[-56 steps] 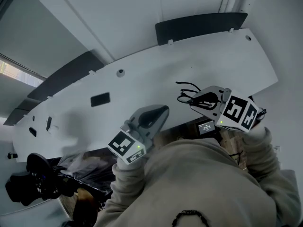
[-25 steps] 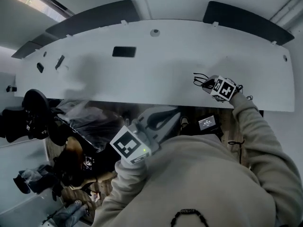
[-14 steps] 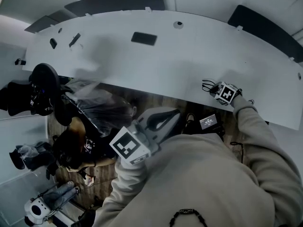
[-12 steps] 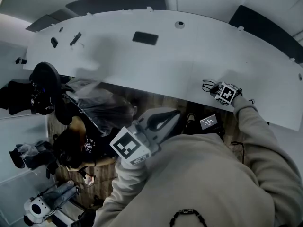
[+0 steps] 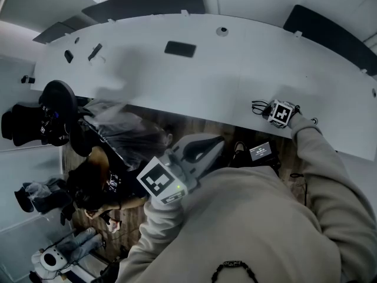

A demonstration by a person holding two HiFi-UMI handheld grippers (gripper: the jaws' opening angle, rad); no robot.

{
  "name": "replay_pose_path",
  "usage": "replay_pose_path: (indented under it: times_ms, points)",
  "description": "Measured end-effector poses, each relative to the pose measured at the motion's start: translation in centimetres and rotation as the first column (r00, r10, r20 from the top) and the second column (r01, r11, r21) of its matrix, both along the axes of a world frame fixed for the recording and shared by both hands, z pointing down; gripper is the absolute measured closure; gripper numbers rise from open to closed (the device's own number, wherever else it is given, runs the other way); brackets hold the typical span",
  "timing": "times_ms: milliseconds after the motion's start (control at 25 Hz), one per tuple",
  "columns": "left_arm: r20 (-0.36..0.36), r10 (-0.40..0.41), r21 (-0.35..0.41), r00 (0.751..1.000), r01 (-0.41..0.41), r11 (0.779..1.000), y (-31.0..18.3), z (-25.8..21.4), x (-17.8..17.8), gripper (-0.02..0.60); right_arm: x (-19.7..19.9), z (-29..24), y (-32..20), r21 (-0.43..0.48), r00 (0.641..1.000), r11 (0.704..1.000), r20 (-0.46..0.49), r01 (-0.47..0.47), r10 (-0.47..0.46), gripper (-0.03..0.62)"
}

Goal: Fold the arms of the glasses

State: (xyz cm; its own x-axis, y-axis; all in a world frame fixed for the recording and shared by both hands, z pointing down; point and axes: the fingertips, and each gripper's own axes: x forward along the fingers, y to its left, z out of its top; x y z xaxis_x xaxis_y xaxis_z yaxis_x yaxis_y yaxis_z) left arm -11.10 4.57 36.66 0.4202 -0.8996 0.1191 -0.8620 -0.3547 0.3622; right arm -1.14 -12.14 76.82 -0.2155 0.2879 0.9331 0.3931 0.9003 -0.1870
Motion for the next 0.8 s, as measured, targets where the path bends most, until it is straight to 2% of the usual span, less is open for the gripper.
replay_pose_path:
  times_ms: [320, 520, 680, 800]
  points:
    - [0.009, -0.013, 0.000, 1.000, 0.013, 1.000, 0.2, -0.2, 0.4, 0.575, 0.4, 0.6, -0.3, -0.012, 1.000, 1.000, -0.009, 0.005, -0.005, 0.534]
    - [0.002, -0.024, -0.003, 1.000, 0.024, 1.000, 0.4, -0.1, 0.6, 0.575, 0.9, 0.8, 0.1, -0.012, 0.999, 0.999, -0.027, 0.041, -0.041, 0.534]
    - [0.002, -0.027, 0.001, 1.000, 0.027, 1.000, 0.3, -0.4, 0.7, 0.575, 0.7, 0.1, -0.2, -0.019, 1.000, 1.000, -0.004, 0.016, -0.017, 0.528]
    - [-0.002, -0.021, 0.014, 1.000, 0.021, 1.000, 0.0, -0.5, 1.0, 0.575, 1.0, -0.6, -0.3, -0.025, 1.000, 1.000, 0.001, 0.011, -0.011, 0.432]
